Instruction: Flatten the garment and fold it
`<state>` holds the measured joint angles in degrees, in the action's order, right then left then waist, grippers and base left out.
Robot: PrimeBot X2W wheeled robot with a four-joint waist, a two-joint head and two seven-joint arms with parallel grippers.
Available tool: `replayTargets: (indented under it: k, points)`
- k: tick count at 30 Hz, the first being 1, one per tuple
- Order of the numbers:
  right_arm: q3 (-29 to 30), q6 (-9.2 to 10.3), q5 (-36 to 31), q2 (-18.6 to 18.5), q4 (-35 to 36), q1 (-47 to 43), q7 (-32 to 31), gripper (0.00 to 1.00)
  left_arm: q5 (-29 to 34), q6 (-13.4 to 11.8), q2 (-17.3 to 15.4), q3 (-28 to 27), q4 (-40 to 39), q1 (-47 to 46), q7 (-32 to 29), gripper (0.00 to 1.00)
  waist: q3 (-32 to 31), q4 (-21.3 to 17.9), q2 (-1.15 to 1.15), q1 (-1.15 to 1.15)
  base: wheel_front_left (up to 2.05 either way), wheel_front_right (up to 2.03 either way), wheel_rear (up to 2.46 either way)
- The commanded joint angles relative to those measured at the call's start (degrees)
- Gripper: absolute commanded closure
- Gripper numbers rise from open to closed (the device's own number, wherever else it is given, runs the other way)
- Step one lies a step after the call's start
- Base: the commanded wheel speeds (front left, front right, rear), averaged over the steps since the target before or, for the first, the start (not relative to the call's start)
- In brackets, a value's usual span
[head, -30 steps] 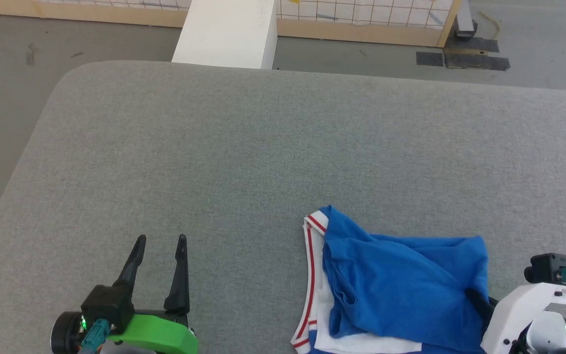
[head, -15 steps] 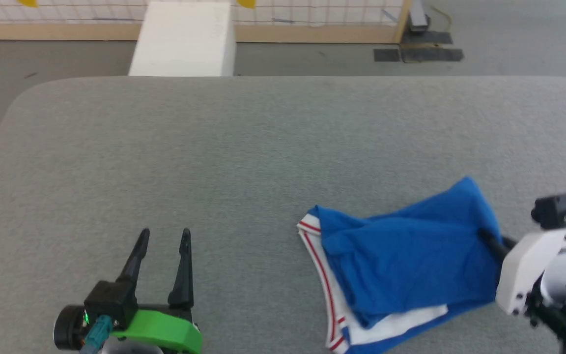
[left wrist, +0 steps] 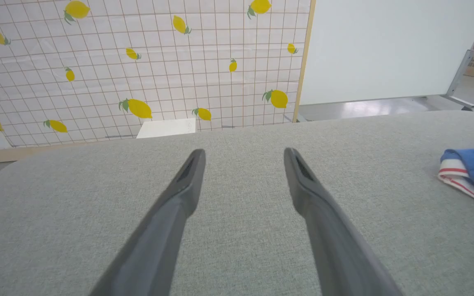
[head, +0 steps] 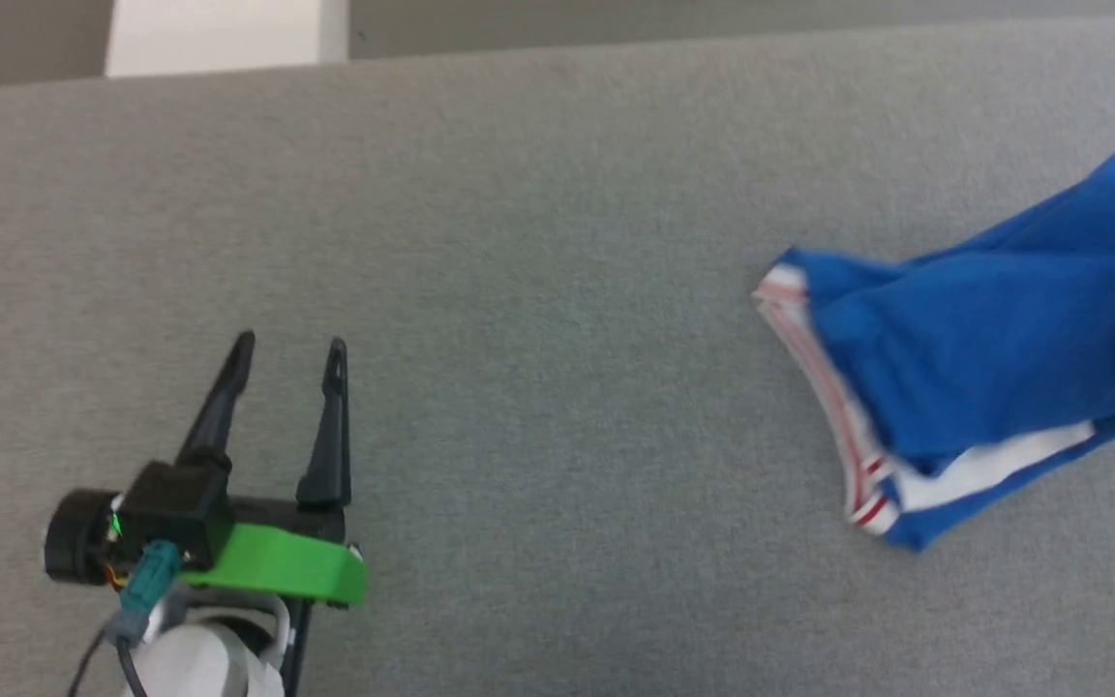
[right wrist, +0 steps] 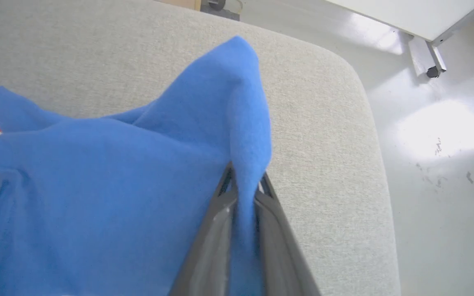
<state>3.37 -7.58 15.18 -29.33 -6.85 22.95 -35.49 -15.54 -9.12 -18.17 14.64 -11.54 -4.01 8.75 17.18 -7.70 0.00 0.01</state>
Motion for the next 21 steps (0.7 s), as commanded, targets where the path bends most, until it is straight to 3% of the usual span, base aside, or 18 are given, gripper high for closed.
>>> replayTargets:
  k: [1, 11, 14, 21]
  points:
    - [0.30, 0.09, -0.88, -1.16, -0.72, 1.59, 0.56, 1.00, 0.56, -0.13, -0.63, -0.26, -0.58, -1.56, -0.38, 0.00, 4.44, -3.21, 0.00, -0.01, 0.00, 0.00, 0.00]
    - [0.04, 0.09, -6.07, -10.73, -5.61, 6.31, 1.41, 1.00, 2.87, -0.45, -4.41, -1.80, -5.15, -5.13, -3.51, 0.00, 9.87, -6.49, 0.00, -0.01, 0.00, 0.00, 0.00]
    - [-0.39, 0.09, -8.69, -15.29, -8.21, 8.07, 3.49, 1.00, 3.84, -0.69, -5.90, -2.35, -7.64, -6.36, -5.17, 0.00, 12.92, -7.04, 0.00, -0.01, 0.00, 0.00, 0.00]
    - [-1.48, 0.09, -11.97, -19.48, -13.01, 10.78, 8.54, 1.00, 5.01, -0.80, -6.98, -2.13, -10.29, -8.07, -7.05, 0.00, 17.14, -6.68, 0.00, -0.01, 0.00, 0.00, 0.00]
